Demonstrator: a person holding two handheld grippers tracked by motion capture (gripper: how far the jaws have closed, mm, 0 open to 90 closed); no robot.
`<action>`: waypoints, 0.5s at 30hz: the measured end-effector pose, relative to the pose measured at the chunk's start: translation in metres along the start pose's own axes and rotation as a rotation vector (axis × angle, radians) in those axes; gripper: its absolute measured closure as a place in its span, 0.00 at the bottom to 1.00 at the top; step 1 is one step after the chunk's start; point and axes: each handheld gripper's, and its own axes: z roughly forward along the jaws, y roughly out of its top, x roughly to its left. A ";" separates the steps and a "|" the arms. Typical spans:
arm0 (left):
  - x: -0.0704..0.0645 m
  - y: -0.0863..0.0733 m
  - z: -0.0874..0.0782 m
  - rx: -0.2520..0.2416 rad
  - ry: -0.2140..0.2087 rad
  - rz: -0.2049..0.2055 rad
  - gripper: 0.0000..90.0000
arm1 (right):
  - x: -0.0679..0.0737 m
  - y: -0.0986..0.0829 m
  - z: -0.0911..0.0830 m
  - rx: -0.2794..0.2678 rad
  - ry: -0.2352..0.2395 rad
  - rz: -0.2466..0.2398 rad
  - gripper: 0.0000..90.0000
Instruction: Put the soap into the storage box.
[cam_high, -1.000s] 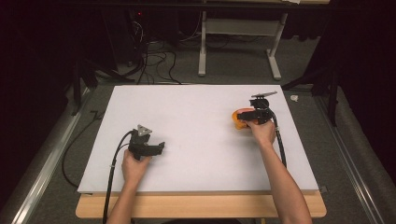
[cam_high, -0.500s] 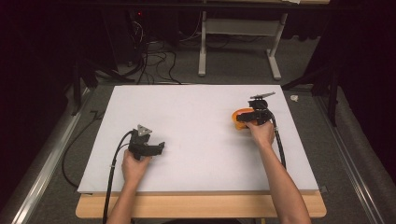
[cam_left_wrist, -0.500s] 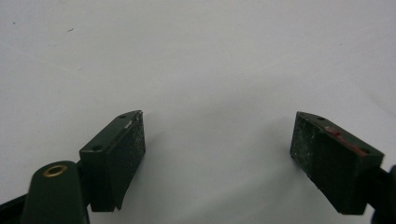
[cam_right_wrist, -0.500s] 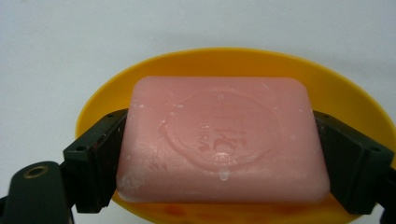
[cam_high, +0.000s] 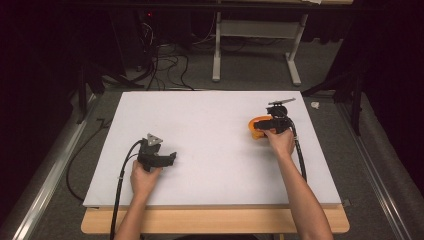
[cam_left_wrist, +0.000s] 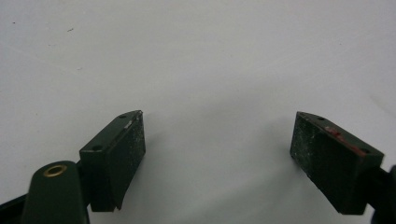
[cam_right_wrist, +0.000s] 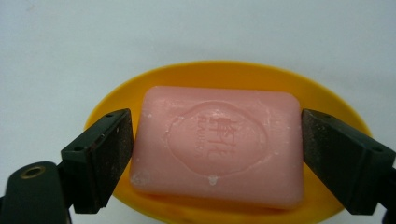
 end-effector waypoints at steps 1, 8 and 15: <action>0.000 0.000 0.000 0.000 0.000 0.000 0.21 | 0.000 0.000 -0.001 -0.008 0.001 -0.003 0.14; 0.000 0.000 0.000 0.000 0.000 0.000 0.21 | -0.001 0.001 -0.009 -0.034 -0.001 -0.008 0.14; 0.000 0.000 0.000 0.000 0.000 0.000 0.21 | -0.005 0.000 -0.023 -0.087 0.043 -0.011 0.15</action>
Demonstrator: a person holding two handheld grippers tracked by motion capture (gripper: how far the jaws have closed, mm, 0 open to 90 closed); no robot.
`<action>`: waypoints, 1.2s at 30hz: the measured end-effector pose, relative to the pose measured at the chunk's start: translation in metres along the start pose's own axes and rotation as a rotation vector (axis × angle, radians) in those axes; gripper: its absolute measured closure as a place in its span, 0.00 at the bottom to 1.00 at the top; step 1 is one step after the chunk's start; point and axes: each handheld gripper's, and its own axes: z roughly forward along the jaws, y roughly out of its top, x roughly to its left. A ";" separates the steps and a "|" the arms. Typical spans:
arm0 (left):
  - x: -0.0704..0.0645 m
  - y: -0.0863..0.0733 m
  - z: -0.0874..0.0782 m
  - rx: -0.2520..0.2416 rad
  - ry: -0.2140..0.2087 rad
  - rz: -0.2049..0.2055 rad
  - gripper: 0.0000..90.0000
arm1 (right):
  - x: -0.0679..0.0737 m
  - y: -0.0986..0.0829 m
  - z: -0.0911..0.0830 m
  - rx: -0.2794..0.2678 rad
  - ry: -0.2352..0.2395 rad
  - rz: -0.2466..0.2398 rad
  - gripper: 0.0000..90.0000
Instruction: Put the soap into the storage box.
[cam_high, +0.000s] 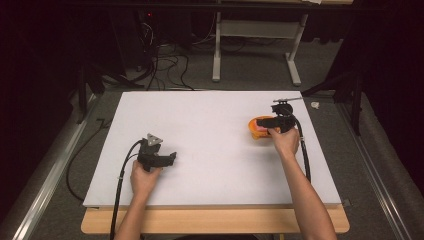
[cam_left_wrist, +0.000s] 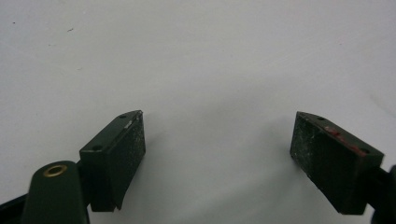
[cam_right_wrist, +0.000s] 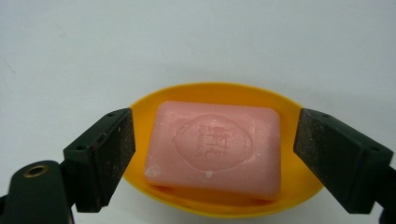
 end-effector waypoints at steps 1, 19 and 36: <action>0.000 0.000 0.000 0.000 0.000 0.000 0.21 | 0.000 0.000 -0.002 -0.008 0.002 0.001 0.15; 0.000 0.000 0.000 0.000 0.000 0.000 0.21 | -0.004 -0.009 -0.037 -0.111 0.045 -0.026 0.19; 0.000 0.000 0.000 0.000 0.000 0.000 0.21 | -0.012 -0.027 -0.070 -0.192 0.080 -0.040 0.23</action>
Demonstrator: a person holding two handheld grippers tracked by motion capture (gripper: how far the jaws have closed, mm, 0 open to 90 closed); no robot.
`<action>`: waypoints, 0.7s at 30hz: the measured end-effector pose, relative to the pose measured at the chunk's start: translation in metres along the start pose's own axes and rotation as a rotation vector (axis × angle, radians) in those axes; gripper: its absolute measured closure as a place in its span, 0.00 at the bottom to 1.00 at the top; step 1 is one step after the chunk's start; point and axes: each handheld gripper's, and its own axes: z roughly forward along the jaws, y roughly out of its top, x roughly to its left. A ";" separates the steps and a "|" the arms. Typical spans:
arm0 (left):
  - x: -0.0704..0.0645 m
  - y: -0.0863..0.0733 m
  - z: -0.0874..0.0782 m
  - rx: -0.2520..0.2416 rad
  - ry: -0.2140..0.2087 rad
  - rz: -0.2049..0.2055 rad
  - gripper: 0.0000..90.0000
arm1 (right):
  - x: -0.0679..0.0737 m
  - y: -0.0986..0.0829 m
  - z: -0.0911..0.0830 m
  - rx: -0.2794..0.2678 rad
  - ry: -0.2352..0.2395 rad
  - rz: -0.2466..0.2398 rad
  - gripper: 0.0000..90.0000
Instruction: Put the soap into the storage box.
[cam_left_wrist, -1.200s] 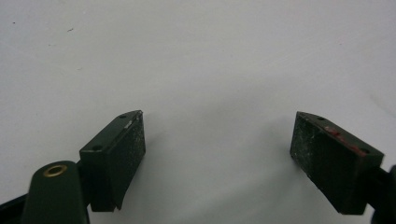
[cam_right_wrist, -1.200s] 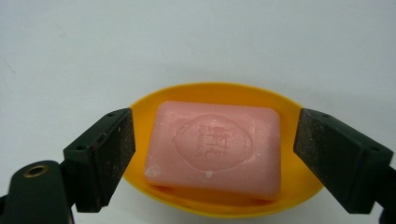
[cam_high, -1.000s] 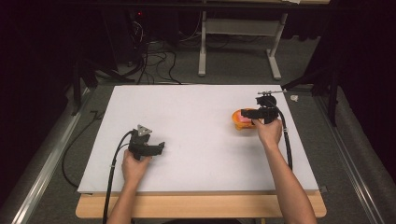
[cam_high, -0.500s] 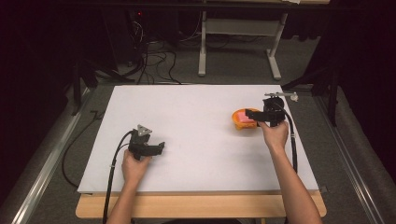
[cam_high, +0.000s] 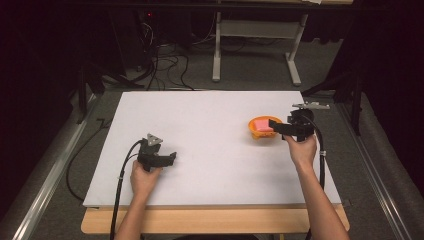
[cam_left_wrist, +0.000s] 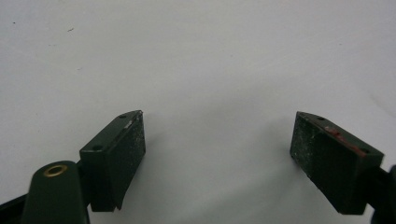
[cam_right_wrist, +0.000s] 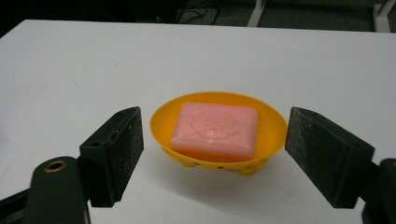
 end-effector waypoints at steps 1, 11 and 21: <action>0.000 0.000 0.000 0.000 0.000 0.000 0.21 | 0.000 -0.001 -0.002 -0.006 0.004 -0.002 0.23; 0.000 0.000 0.000 0.000 0.001 0.000 0.21 | -0.003 -0.013 -0.022 -0.049 0.019 0.004 0.24; 0.000 0.000 0.000 -0.002 0.002 0.001 0.21 | -0.005 -0.032 -0.036 -0.073 0.050 0.007 0.24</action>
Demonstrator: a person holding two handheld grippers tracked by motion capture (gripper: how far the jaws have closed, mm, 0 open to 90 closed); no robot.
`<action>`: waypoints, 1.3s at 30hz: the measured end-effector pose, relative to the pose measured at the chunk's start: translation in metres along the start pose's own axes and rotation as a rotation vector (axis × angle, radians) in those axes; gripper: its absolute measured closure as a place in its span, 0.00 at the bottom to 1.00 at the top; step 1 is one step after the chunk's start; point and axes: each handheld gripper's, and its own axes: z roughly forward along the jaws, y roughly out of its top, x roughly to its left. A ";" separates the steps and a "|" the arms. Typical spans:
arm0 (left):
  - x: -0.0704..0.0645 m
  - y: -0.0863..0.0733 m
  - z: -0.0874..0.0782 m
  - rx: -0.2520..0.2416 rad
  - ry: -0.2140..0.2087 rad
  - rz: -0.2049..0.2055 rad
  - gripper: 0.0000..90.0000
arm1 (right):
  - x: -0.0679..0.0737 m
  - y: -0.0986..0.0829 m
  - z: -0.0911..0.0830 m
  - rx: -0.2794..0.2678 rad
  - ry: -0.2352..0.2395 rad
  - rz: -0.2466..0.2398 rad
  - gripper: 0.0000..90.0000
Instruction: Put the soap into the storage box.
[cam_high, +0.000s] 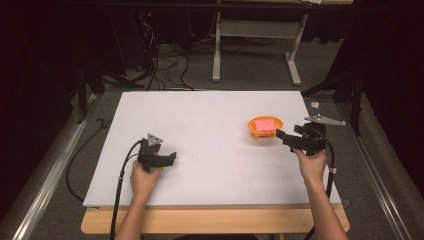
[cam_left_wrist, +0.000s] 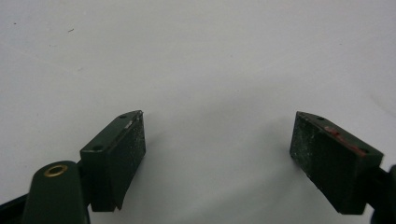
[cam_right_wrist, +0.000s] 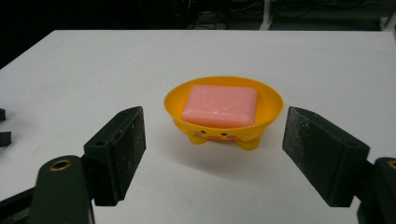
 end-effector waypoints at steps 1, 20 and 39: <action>0.000 0.000 0.000 0.000 0.000 0.000 0.21 | 0.000 -0.001 -0.002 -0.004 0.001 -0.001 0.24; 0.000 0.000 0.000 0.001 -0.001 0.000 0.21 | 0.013 -0.023 -0.014 -0.023 0.047 -0.040 0.26; 0.000 0.000 0.000 0.001 -0.001 0.000 0.21 | 0.026 -0.048 0.002 0.026 0.104 -0.040 0.27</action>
